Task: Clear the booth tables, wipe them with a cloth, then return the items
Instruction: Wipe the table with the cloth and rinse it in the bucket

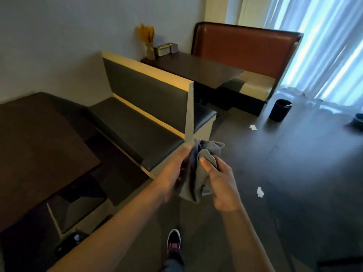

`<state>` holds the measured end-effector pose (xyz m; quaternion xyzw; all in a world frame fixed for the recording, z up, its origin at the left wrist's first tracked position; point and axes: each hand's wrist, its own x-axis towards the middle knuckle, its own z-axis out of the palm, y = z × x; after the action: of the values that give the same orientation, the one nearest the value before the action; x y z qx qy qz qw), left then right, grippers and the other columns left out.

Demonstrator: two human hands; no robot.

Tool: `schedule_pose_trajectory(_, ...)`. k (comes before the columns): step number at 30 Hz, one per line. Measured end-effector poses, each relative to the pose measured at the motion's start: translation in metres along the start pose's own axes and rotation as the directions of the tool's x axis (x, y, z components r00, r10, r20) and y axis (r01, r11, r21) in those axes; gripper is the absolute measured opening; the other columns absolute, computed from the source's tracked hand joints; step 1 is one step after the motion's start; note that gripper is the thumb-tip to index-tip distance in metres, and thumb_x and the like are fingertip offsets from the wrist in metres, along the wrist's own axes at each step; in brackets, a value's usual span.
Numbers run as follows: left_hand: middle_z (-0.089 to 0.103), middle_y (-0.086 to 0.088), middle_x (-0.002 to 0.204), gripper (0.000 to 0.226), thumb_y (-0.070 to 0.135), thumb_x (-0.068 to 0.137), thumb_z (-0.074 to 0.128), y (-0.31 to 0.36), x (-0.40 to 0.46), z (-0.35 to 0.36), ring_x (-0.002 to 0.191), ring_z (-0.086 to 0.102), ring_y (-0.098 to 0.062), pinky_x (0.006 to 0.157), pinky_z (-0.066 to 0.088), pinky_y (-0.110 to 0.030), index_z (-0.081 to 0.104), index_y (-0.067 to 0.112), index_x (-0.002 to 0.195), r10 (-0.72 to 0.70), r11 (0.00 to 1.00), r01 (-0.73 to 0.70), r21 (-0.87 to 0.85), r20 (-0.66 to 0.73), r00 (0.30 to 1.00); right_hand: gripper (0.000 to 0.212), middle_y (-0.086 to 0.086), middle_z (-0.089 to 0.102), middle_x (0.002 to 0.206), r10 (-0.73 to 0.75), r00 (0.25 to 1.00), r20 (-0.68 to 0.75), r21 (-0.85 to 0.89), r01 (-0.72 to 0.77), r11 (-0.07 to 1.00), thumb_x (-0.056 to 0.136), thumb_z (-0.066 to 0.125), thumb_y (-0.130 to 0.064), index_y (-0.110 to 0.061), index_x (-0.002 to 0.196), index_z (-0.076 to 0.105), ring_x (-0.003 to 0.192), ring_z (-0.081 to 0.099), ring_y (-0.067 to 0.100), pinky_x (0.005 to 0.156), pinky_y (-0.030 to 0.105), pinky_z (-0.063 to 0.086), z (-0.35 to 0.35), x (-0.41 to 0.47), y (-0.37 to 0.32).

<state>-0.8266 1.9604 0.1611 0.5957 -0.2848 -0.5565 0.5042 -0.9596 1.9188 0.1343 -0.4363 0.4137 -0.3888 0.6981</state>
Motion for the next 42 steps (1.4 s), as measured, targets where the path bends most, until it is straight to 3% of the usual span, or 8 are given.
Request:
schedule_pose_trajectory(4,0.076,-0.007,0.110,0.043,0.041,0.092,0.070,-0.006,0.060,0.017,0.106,0.071,-0.022,0.095,0.056,-0.039,0.065,0.015,0.124,-0.096,0.995,0.095,0.012,0.075,0.993,0.016,0.008,0.070,0.104,0.009,0.989,-0.148,-0.037,-0.014,0.999,0.096,0.063,-0.020,-0.016,0.112,0.066,0.094,0.069,0.022,0.085,0.039,0.059,-0.031,0.046,-0.007)
schedule_pose_trajectory(13,0.077,-0.012,0.099,0.022,0.019,0.100,0.060,0.038,0.242,0.022,0.090,0.074,-0.021,0.070,0.058,-0.027,0.067,0.006,0.117,-0.081,0.981,0.070,-0.179,-0.056,0.995,0.021,0.010,0.070,0.109,-0.114,0.971,-0.211,-0.155,0.082,0.984,0.093,0.066,-0.016,-0.012,0.114,0.067,0.101,0.066,0.026,0.086,0.039,0.057,-0.067,0.217,-0.044)
schedule_pose_trajectory(22,0.072,-0.016,0.119,0.036,0.016,0.089,0.068,0.039,0.396,0.017,0.104,0.071,-0.027,0.086,0.055,-0.038,0.062,0.015,0.125,-0.185,0.970,0.190,-0.150,0.046,0.982,0.009,-0.001,0.073,0.085,0.044,0.955,-0.293,-0.189,-0.103,0.977,0.089,0.074,-0.014,-0.015,0.097,0.072,0.076,0.069,0.008,0.063,0.021,0.056,-0.099,0.380,-0.041)
schedule_pose_trajectory(27,0.068,-0.003,0.090,0.013,0.034,0.099,0.060,0.009,0.461,0.046,0.082,0.063,-0.018,0.070,0.050,-0.033,0.061,0.026,0.090,-0.361,0.919,0.317,-0.235,-0.181,0.915,0.008,0.002,0.075,0.077,0.181,0.918,-0.352,-0.187,-0.258,0.948,0.085,0.078,-0.020,-0.014,0.086,0.074,0.078,0.069,0.017,0.065,0.028,0.055,-0.137,0.450,0.007)
schedule_pose_trajectory(30,0.068,-0.002,0.102,0.016,0.046,0.098,0.058,-0.026,0.502,0.056,0.093,0.063,-0.022,0.096,0.052,-0.047,0.061,0.031,0.094,-0.460,0.874,0.394,-0.283,-0.229,0.858,0.012,0.000,0.073,0.076,0.277,0.900,-0.337,-0.158,-0.344,0.926,0.090,0.073,-0.025,-0.015,0.084,0.071,0.078,0.067,0.016,0.064,0.026,0.053,-0.158,0.489,0.040)
schedule_pose_trajectory(34,0.071,-0.011,0.109,0.039,0.059,0.093,0.059,-0.074,0.546,0.056,0.102,0.066,-0.030,0.094,0.054,-0.047,0.065,0.023,0.108,-0.578,0.803,0.471,-0.366,-0.281,0.766,0.017,0.007,0.077,0.097,0.510,0.831,-0.221,-0.082,-0.537,0.840,0.091,0.072,-0.030,-0.014,0.097,0.075,0.087,0.071,0.019,0.079,0.034,0.056,-0.188,0.530,0.085)
schedule_pose_trajectory(39,0.071,-0.005,0.094,0.039,0.055,0.096,0.058,-0.162,0.595,0.058,0.089,0.067,-0.022,0.093,0.055,-0.041,0.066,0.017,0.093,-0.614,0.787,0.501,-0.359,-0.385,0.689,0.018,0.010,0.074,0.084,0.728,0.670,-0.147,-0.037,-0.739,0.673,0.090,0.072,-0.016,-0.003,0.102,0.071,0.070,0.071,0.019,0.059,0.033,0.058,-0.228,0.567,0.161)
schedule_pose_trajectory(42,0.070,-0.006,0.113,0.048,0.057,0.096,0.057,-0.223,0.613,0.057,0.105,0.066,-0.023,0.101,0.052,-0.043,0.067,0.013,0.110,-0.624,0.781,0.524,-0.339,-0.425,0.656,0.024,0.012,0.072,0.079,0.805,0.566,-0.178,-0.088,-0.824,0.560,0.086,0.076,-0.013,0.003,0.103,0.070,0.067,0.069,0.022,0.056,0.030,0.055,-0.251,0.584,0.222)
